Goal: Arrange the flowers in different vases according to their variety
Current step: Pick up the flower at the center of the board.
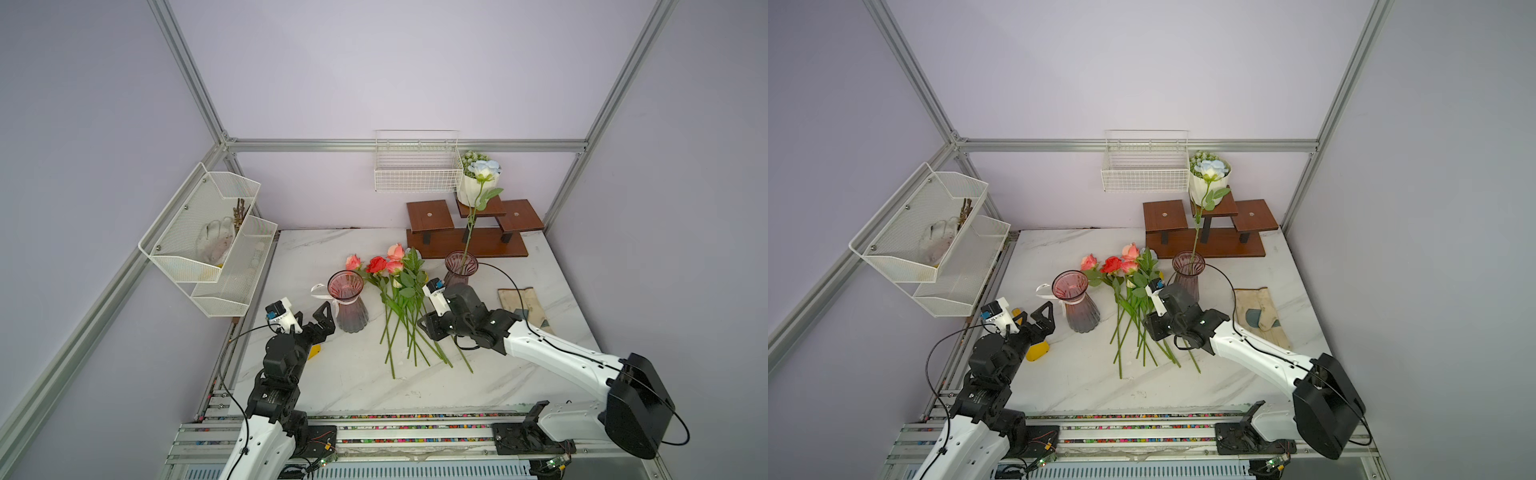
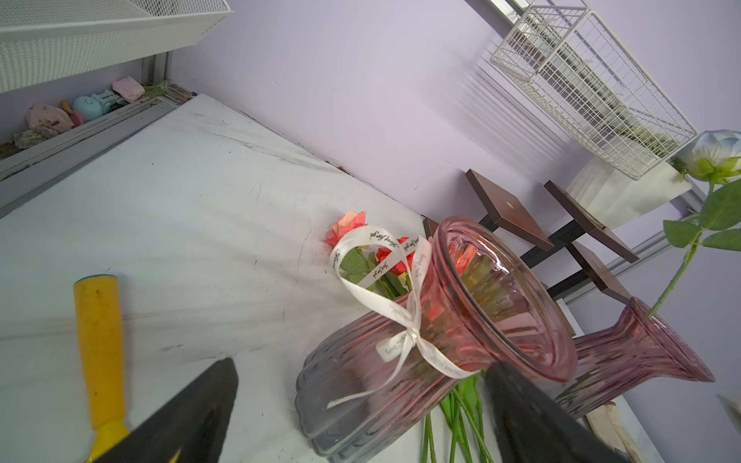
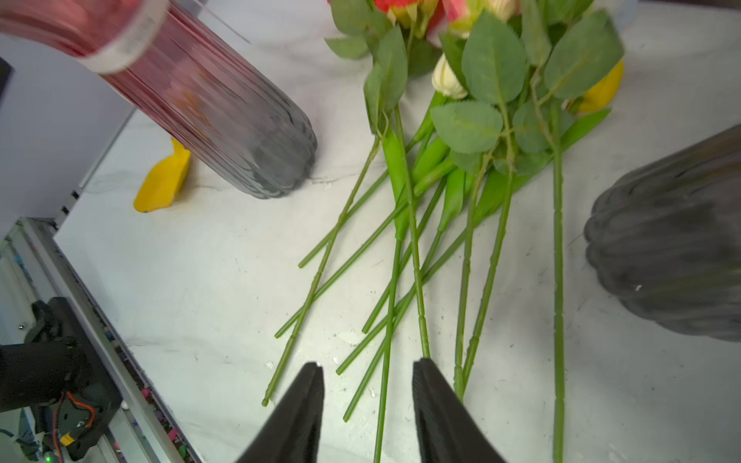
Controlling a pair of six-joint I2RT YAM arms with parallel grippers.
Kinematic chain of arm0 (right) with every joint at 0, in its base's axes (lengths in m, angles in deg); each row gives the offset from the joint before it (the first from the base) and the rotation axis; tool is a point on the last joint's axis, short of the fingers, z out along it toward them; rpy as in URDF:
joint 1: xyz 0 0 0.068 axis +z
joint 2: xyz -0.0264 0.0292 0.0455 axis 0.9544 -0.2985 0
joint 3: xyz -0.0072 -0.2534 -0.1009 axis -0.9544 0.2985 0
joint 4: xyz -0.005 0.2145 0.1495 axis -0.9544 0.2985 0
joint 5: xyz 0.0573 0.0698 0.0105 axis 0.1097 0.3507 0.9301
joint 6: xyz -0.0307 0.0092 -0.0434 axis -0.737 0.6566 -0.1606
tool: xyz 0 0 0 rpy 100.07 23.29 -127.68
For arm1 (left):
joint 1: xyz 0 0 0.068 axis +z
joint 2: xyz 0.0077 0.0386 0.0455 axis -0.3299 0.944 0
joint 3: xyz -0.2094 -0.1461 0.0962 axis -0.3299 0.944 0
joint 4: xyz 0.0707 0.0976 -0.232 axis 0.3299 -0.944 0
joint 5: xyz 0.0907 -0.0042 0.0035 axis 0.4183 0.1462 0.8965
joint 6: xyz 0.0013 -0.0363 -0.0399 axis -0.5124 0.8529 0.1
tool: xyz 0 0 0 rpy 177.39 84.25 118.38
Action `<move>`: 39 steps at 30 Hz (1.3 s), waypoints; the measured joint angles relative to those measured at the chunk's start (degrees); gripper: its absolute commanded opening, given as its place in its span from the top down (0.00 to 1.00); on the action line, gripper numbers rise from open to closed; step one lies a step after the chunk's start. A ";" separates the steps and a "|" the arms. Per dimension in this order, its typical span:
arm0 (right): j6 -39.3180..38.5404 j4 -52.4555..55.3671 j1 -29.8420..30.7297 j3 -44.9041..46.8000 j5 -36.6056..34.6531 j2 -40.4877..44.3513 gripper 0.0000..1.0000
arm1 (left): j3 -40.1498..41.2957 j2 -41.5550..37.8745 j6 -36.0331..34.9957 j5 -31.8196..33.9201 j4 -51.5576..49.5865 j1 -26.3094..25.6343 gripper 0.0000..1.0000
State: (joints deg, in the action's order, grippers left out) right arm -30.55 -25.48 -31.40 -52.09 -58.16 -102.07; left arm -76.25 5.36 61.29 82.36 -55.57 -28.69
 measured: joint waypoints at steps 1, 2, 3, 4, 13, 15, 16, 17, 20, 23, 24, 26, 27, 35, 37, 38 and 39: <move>0.00 0.55 0.13 -0.83 -0.44 -2.05 0.61 | 0.00 0.57 0.00 0.02 0.11 0.00 0.00; -0.04 1.25 0.20 -1.92 -1.07 -4.09 0.63 | 0.00 1.09 0.00 0.02 0.22 0.00 0.00; -0.07 1.86 0.20 -3.10 -1.55 -5.99 0.64 | 0.00 1.49 0.00 0.02 0.26 0.00 0.00; -0.11 2.47 0.22 -4.59 -2.01 -8.15 0.64 | 0.00 1.90 0.00 0.00 0.26 0.00 0.00; 0.24 6.71 0.28 -15.08 -11.72 -22.16 0.76 | 0.00 2.64 0.00 0.00 0.92 -0.02 0.00; 0.44 7.04 0.28 -16.55 -14.08 -23.17 0.76 | 0.00 2.64 0.00 0.00 1.11 -0.02 0.00; 0.42 7.21 0.28 -17.31 -14.78 -23.61 0.74 | 0.00 2.64 0.00 0.00 1.14 -0.02 0.00; 0.39 7.34 0.28 -18.16 -15.37 -24.22 0.72 | 0.00 2.67 0.00 -0.02 1.16 -0.02 0.00; 0.02 7.50 0.28 -20.33 -15.28 -26.01 0.70 | 0.00 2.99 0.00 -0.02 1.44 -0.02 0.00; -0.22 7.54 0.28 -21.33 -15.02 -27.78 0.68 | 0.00 3.74 0.00 -0.07 1.88 -0.02 0.00; -0.26 7.56 0.28 -21.51 -15.08 -28.37 0.68 | 0.00 3.96 0.02 -0.07 1.97 -0.02 0.00; -0.28 7.80 0.28 -21.73 -15.39 -29.33 0.67 | 0.00 4.37 0.02 -0.07 2.03 -0.02 0.00; -0.28 7.98 0.28 -21.84 -15.56 -29.70 0.67 | 0.00 4.52 0.02 -0.07 2.05 -0.02 0.00; -0.66 9.33 0.28 -24.13 -18.56 -31.52 0.66 | 0.00 4.94 0.02 -0.24 2.45 -0.02 0.00; -0.76 9.64 0.28 -24.48 -19.91 -31.76 0.63 | 0.00 4.94 0.02 -0.24 2.47 -0.02 0.00; -0.83 9.86 0.28 -24.52 -20.50 -31.78 0.63 | 0.00 4.94 0.02 -0.24 2.47 -0.02 0.00; -0.90 10.08 0.28 -24.52 -21.11 -31.78 0.65 | 0.00 4.94 0.02 -0.26 2.47 -0.02 0.00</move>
State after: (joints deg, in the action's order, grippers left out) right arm -31.44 -15.40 -31.11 -76.61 -79.28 -133.85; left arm -76.25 10.30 61.31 82.10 -53.10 -28.72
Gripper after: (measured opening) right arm 0.362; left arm 0.999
